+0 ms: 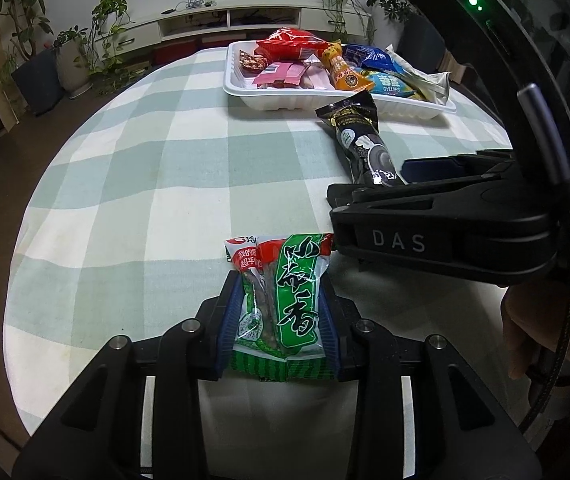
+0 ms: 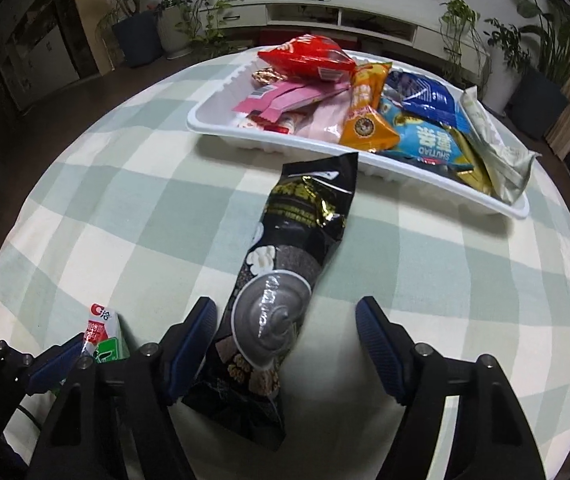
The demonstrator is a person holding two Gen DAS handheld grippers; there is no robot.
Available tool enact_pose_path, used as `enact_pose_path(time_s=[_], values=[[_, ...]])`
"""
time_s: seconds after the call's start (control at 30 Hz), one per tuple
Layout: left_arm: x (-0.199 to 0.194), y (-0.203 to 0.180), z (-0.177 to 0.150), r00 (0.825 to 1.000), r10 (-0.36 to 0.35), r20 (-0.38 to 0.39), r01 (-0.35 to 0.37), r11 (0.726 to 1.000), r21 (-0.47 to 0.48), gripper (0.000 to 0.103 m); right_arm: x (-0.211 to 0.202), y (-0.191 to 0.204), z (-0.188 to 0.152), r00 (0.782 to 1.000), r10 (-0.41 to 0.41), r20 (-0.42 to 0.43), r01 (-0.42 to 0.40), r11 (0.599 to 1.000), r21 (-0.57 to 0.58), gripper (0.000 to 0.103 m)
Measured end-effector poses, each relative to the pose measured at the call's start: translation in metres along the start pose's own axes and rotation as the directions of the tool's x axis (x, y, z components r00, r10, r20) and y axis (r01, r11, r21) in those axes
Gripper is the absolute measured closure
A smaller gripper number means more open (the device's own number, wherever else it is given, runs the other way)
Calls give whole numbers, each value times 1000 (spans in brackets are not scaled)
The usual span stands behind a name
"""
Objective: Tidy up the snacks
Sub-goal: 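Grasp the long black packet with the right tool, then carry the green packet and black packet into the white tray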
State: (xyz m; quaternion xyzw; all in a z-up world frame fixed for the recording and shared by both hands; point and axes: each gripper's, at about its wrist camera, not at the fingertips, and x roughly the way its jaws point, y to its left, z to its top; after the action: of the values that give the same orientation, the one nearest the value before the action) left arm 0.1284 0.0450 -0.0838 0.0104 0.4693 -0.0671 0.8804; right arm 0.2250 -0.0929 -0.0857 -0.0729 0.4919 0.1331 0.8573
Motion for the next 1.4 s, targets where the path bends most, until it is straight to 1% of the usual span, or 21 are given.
enact_pose_path(time_s=[0.03, 0.07, 0.1, 0.13, 0.2, 0.27, 0.47, 0.73, 0.97, 1.2, 1.33, 1.4], values=[[0, 0, 0, 1000, -1, 0, 1, 1000, 0, 70, 1, 0, 0, 1000, 3, 1, -3, 1000, -6, 36], [0, 0, 0, 1000, -2, 1, 2, 1000, -1, 70, 0, 0, 0, 1000, 7, 1, -7, 1000, -15, 42], [0, 1, 0, 1000, -4, 1, 4, 1000, -2, 70, -2, 1, 0, 1000, 13, 0, -13, 1000, -22, 51], [-1, 1, 0, 1000, -5, 2, 5, 1000, -3, 70, -3, 0, -1, 1000, 14, -1, -14, 1000, -24, 56], [-1, 1, 0, 1000, -9, 1, 9, 1000, -4, 71, -6, -2, -4, 1000, 24, -4, -24, 999, -23, 69], [-1, 2, 0, 1000, -11, 2, 11, 1000, -5, 71, -7, -4, -4, 999, 38, -4, -38, 999, -17, 72], [-3, 3, 0, 1000, -16, 6, 16, 1000, -6, 74, -19, -21, -21, 995, 98, 18, -98, 994, 47, 75], [-11, 4, 0, 999, -36, 21, 36, 999, -17, 77, -41, -54, -50, 982, 178, 69, -187, 968, 165, 76], [-23, 7, 4, 996, -77, 37, 78, 996, -50, 77, -60, -79, -58, 972, 203, 121, -226, 947, 229, 76], [-41, 11, 22, 989, -131, 75, 137, 987, -79, 77, -74, -114, -58, 966, 198, 168, -241, 924, 298, 76], [-52, 19, 49, 984, -142, 108, 151, 985, -84, 77, -86, -149, -51, 966, 164, 199, -226, 910, 348, 76], [-58, 22, 66, 980, -144, 140, 155, 986, -69, 77, -92, -164, -46, 967, 143, 213, -215, 906, 366, 76]])
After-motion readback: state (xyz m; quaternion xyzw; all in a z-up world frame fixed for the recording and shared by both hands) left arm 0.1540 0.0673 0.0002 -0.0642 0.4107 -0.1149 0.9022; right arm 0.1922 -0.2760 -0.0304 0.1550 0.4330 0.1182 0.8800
